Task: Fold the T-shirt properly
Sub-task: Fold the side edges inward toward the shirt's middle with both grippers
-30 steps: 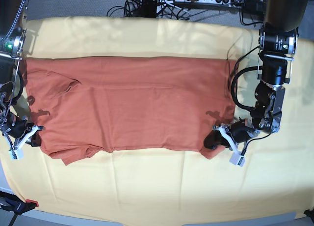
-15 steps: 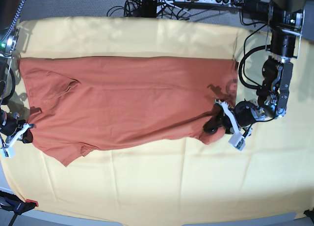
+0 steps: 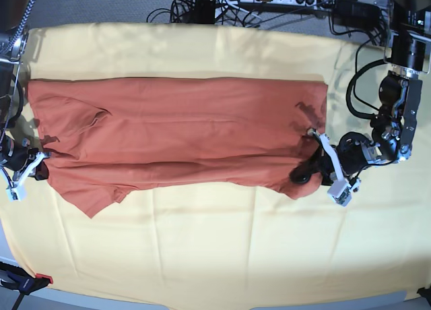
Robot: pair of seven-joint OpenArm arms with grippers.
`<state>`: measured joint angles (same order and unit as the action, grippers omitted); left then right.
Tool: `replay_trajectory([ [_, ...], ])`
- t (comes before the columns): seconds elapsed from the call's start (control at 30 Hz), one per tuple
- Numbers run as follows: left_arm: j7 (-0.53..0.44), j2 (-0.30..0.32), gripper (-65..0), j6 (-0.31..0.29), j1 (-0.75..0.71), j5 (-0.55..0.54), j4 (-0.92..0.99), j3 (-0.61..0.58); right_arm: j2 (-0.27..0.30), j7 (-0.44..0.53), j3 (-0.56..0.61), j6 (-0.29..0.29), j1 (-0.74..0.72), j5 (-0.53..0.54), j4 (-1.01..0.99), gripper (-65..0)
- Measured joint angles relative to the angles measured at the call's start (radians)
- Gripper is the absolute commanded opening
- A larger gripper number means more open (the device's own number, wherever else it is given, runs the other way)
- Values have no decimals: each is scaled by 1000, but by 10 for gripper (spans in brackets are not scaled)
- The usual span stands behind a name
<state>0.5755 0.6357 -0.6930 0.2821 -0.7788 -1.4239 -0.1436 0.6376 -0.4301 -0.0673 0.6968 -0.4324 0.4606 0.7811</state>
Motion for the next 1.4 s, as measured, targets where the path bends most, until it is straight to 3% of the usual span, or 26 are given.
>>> replay_trajectory([
  [0.3,107,0,-650,0,0,-117,-4,0,19,3,0,0,0,4,63,-650],
  [0.77,125,44,-650,1,0,-137,-6,0,34,0,0,3,0,27,69,-650],
  [0.83,142,46,-650,0,0,-187,-7,0,35,-11,0,3,0,27,71,-650],
  [1.2,538,46,-650,2,0,-416,-31,0,35,-110,0,3,0,30,71,-650],
  [1.3,570,46,-650,2,0,-426,-31,0,35,-109,0,3,0,30,71,-650],
  [1.37,570,47,-650,1,0,-426,-30,0,35,-108,0,3,0,59,71,-490],
  [1.4,570,46,-592,2,0,-424,-29,0,35,-109,0,3,0,80,71,-397],
])
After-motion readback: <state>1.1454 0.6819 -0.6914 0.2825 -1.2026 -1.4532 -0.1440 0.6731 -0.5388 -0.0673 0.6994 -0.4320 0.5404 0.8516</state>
